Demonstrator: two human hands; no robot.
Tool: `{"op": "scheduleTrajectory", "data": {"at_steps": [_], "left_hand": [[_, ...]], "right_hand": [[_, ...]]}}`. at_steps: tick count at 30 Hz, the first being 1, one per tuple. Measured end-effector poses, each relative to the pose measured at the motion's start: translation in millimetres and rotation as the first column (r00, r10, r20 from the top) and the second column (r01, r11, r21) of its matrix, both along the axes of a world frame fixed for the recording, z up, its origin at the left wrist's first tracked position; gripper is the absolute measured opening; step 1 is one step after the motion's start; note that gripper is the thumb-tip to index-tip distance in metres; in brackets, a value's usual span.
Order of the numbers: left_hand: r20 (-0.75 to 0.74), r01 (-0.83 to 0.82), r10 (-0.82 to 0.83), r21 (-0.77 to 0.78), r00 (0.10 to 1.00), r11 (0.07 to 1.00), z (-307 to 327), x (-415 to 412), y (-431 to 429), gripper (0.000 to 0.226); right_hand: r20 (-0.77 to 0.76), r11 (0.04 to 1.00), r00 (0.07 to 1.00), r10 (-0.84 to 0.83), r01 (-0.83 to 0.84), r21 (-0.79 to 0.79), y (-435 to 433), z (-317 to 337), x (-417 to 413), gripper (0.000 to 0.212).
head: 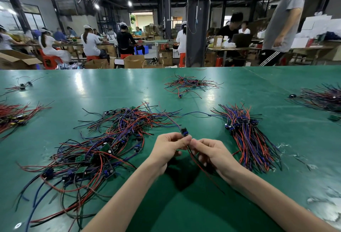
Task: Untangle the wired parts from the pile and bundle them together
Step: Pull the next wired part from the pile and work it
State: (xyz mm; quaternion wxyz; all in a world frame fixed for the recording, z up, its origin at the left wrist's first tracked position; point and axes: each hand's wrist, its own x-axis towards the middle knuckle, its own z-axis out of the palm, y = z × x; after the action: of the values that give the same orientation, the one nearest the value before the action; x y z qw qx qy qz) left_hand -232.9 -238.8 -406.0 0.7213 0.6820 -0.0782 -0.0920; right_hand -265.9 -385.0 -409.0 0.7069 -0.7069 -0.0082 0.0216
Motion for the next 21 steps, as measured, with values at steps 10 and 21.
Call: {"op": "scheduleTrajectory", "data": {"at_steps": [10,21], "left_hand": [[-0.009,-0.007,0.006,-0.112,1.0,0.994,-3,0,-5,0.013],[0.113,-0.061,0.062,-0.007,0.992,0.998,-9,0,-11,0.017]], "right_hand": [[0.006,0.997,0.997,0.081,-0.081,-0.021,1,-1,-5,0.022],[-0.135,0.992,0.984,0.119,-0.113,0.05,4,1,-5,0.024]]}}
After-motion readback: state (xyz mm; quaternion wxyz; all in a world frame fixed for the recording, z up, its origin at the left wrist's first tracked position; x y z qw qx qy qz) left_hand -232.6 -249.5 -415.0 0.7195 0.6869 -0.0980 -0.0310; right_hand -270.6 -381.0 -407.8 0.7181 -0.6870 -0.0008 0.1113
